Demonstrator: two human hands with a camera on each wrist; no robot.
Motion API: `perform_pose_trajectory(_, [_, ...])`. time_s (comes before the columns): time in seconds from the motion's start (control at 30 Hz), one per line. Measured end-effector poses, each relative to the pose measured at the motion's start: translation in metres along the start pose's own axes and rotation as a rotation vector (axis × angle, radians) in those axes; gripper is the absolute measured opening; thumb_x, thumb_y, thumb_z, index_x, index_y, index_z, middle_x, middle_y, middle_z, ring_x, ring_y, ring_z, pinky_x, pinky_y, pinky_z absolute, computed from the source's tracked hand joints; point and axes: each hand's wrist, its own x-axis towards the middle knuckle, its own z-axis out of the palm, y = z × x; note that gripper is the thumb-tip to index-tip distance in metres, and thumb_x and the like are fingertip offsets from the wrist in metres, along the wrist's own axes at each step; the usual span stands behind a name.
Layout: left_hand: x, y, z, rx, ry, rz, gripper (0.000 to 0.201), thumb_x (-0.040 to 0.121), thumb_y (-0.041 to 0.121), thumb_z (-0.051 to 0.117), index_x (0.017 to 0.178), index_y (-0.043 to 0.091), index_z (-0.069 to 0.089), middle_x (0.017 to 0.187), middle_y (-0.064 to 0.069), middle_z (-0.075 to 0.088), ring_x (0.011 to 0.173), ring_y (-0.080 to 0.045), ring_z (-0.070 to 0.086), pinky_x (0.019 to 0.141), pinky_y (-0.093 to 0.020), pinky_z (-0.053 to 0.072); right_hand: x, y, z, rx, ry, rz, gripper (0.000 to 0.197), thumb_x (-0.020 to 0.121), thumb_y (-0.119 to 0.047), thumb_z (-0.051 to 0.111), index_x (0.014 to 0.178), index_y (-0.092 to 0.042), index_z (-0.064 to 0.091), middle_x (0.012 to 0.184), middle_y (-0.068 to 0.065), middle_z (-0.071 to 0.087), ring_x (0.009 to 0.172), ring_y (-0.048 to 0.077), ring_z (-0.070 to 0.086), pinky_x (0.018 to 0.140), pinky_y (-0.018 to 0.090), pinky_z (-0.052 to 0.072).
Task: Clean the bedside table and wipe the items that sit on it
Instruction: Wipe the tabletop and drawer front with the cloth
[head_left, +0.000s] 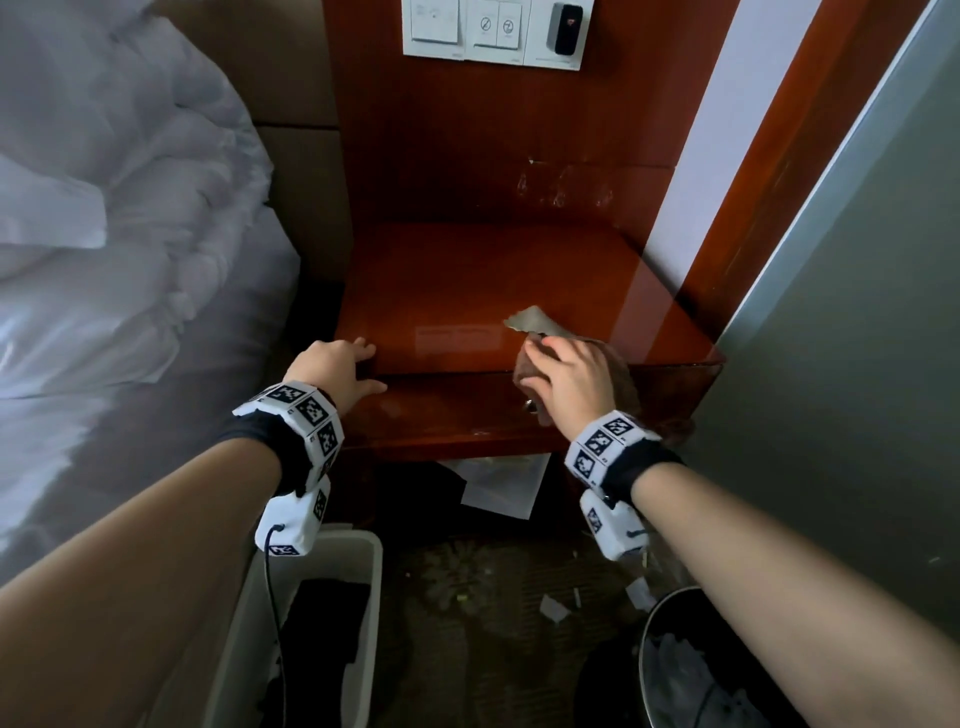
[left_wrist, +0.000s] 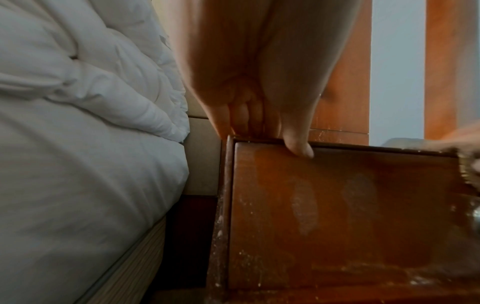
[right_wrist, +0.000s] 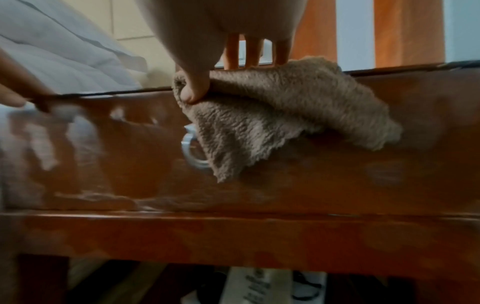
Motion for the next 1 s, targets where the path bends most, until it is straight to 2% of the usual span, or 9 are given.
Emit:
perform_pose_trajectory(0.13, [-0.002, -0.001, 0.002, 0.024, 0.003, 0.014, 0.068, 0.086, 0.035, 0.064, 0.145, 0.022, 0.034, 0.154, 0.005, 0.028, 0.141, -0.020, 0.032, 0.114, -0.035, 0.030, 0.021, -0.055, 0.009, 0.080, -0.019, -0.119, 0.042, 0.068, -0.030, 0.071, 0.104, -0.010, 0.071, 0.097, 0.009, 0.071, 0.088, 0.032, 0.067, 0.083, 0.045, 0.051])
perform_pose_trajectory(0.23, [-0.004, -0.002, 0.005, 0.033, 0.034, 0.027, 0.069, 0.084, 0.033, 0.066, 0.145, 0.024, 0.034, 0.154, 0.004, 0.029, 0.141, -0.020, 0.032, 0.114, -0.034, 0.029, 0.033, -0.092, 0.012, 0.124, -0.015, -0.175, 0.045, 0.078, -0.030, 0.066, 0.120, -0.012, 0.063, 0.111, 0.008, 0.067, 0.105, 0.031, 0.061, 0.093, 0.043, 0.043])
perform_pose_trajectory(0.3, [-0.005, -0.002, 0.005, 0.035, 0.045, 0.025, 0.069, 0.085, 0.032, 0.065, 0.145, 0.024, 0.034, 0.154, 0.004, 0.028, 0.141, -0.019, 0.031, 0.113, -0.033, 0.028, 0.036, -0.103, 0.018, 0.101, -0.035, -0.185, 0.048, 0.086, -0.030, 0.059, 0.131, -0.014, 0.053, 0.122, 0.006, 0.061, 0.117, 0.029, 0.054, 0.100, 0.043, 0.035])
perform_pose_trajectory(0.37, [-0.006, -0.001, 0.006, 0.032, 0.051, 0.017, 0.069, 0.085, 0.032, 0.065, 0.145, 0.024, 0.033, 0.155, 0.004, 0.028, 0.141, -0.019, 0.031, 0.113, -0.033, 0.029, 0.034, -0.099, 0.020, 0.079, 0.006, -0.207, 0.048, 0.082, -0.030, 0.064, 0.127, -0.015, 0.057, 0.116, 0.006, 0.064, 0.113, 0.029, 0.058, 0.099, 0.042, 0.039])
perform_pose_trajectory(0.47, [-0.007, 0.001, 0.008, 0.047, 0.062, 0.015, 0.069, 0.085, 0.036, 0.063, 0.145, 0.024, 0.033, 0.155, 0.003, 0.028, 0.141, -0.019, 0.032, 0.113, -0.035, 0.032, 0.027, -0.070, 0.019, 0.061, 0.097, -0.218, 0.045, 0.067, -0.031, 0.076, 0.108, -0.016, 0.070, 0.096, 0.004, 0.071, 0.091, 0.027, 0.068, 0.084, 0.038, 0.053])
perform_pose_trajectory(0.7, [-0.011, 0.007, 0.014, 0.044, 0.106, -0.025, 0.071, 0.084, 0.049, 0.060, 0.145, 0.023, 0.034, 0.154, 0.002, 0.029, 0.138, -0.022, 0.036, 0.108, -0.038, 0.037, -0.006, 0.037, 0.004, -0.010, 0.183, -0.053, 0.037, 0.065, -0.035, 0.068, 0.095, -0.016, 0.076, 0.093, 0.004, 0.075, 0.081, 0.027, 0.071, 0.078, 0.028, 0.054])
perform_pose_trajectory(0.77, [-0.013, 0.011, 0.018, 0.040, 0.130, -0.032, 0.072, 0.084, 0.053, 0.057, 0.144, 0.021, 0.034, 0.155, 0.002, 0.028, 0.140, -0.021, 0.033, 0.107, -0.038, 0.037, -0.016, 0.069, 0.001, 0.006, 0.188, 0.042, 0.035, 0.068, -0.032, 0.069, 0.098, -0.014, 0.076, 0.098, 0.007, 0.075, 0.085, 0.030, 0.070, 0.080, 0.035, 0.055])
perform_pose_trajectory(0.83, [-0.014, 0.014, 0.021, 0.044, 0.154, -0.036, 0.074, 0.084, 0.056, 0.055, 0.144, 0.019, 0.035, 0.155, 0.001, 0.028, 0.141, -0.020, 0.031, 0.108, -0.039, 0.036, -0.023, 0.094, -0.004, 0.055, 0.159, 0.172, 0.036, 0.076, -0.029, 0.070, 0.108, -0.013, 0.072, 0.111, 0.009, 0.071, 0.100, 0.032, 0.066, 0.090, 0.038, 0.050])
perform_pose_trajectory(1.0, [-0.012, 0.017, 0.033, 0.053, 0.200, -0.039, 0.078, 0.083, 0.059, 0.054, 0.143, 0.014, 0.034, 0.155, -0.003, 0.028, 0.144, -0.021, 0.024, 0.113, -0.039, 0.029, -0.040, 0.143, -0.007, 0.145, 0.200, 0.384, 0.041, 0.083, -0.027, 0.067, 0.121, -0.011, 0.064, 0.131, 0.009, 0.060, 0.122, 0.033, 0.052, 0.102, 0.038, 0.041])
